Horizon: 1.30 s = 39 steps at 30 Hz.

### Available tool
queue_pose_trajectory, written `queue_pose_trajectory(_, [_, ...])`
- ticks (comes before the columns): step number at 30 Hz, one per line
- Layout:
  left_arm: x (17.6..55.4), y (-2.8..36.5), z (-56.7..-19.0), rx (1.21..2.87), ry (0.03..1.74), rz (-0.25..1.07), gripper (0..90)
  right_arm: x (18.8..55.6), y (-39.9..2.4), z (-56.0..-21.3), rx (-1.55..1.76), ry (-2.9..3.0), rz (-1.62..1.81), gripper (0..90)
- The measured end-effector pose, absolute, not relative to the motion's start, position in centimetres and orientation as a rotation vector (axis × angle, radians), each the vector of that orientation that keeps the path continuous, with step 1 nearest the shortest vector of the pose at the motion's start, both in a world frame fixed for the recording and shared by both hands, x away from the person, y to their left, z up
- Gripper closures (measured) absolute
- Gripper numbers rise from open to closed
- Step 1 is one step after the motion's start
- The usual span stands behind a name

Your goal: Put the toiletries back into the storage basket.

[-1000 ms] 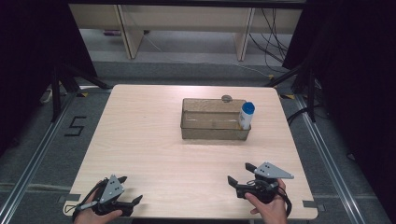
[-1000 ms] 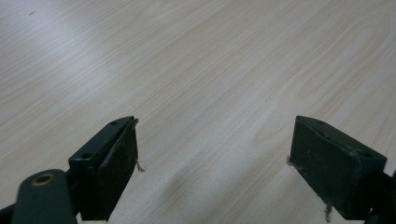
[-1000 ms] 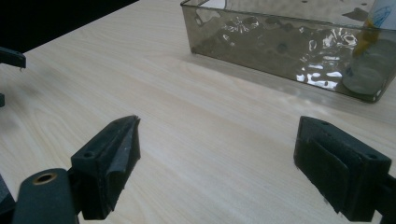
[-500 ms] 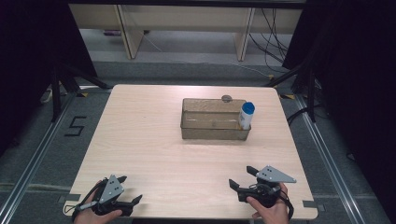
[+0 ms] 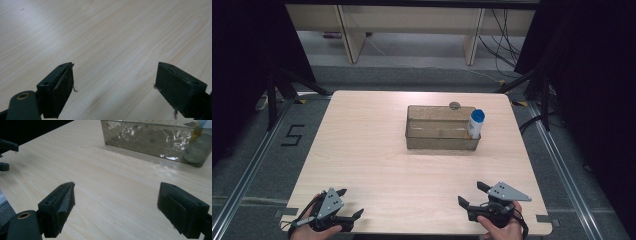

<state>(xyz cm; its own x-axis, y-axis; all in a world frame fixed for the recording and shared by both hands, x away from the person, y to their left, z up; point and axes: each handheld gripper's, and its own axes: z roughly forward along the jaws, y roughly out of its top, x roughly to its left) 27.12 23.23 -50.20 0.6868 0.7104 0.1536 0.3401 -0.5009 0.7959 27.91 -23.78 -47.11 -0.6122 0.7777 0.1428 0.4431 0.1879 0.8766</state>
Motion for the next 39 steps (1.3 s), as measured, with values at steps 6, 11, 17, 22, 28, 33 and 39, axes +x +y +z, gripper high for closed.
queue_pose_trajectory(6, [27.0,23.3,-50.1,2.115,0.808,0.611,14.8,27.5,-23.8,-47.3,1.191,2.139,1.402,15.5])
queue_pose_trajectory(11, [27.0,23.4,-50.0,2.115,0.807,0.625,14.7,27.2,-23.8,-47.4,1.187,2.150,1.409,15.5])
queue_pose_trajectory(17, [27.0,23.3,-50.2,2.114,0.811,0.599,14.7,26.8,-24.1,-47.5,1.186,2.147,1.399,15.5])
queue_pose_trajectory(22, [27.0,23.3,-50.1,2.120,0.803,0.606,14.8,26.5,-24.1,-47.7,1.210,2.146,1.391,15.5])
queue_pose_trajectory(28, [27.0,23.3,-50.1,2.121,0.804,0.608,14.7,26.2,-24.3,-48.0,1.198,2.174,1.333,15.5])
queue_pose_trajectory(33, [27.0,23.3,-50.1,2.119,0.804,0.611,14.7,25.6,-24.4,-48.2,1.243,2.198,1.331,15.5])
queue_pose_trajectory(39, [26.9,23.3,-50.2,2.128,0.807,0.610,14.7,25.1,-24.7,-48.4,1.217,2.202,1.308,15.6])
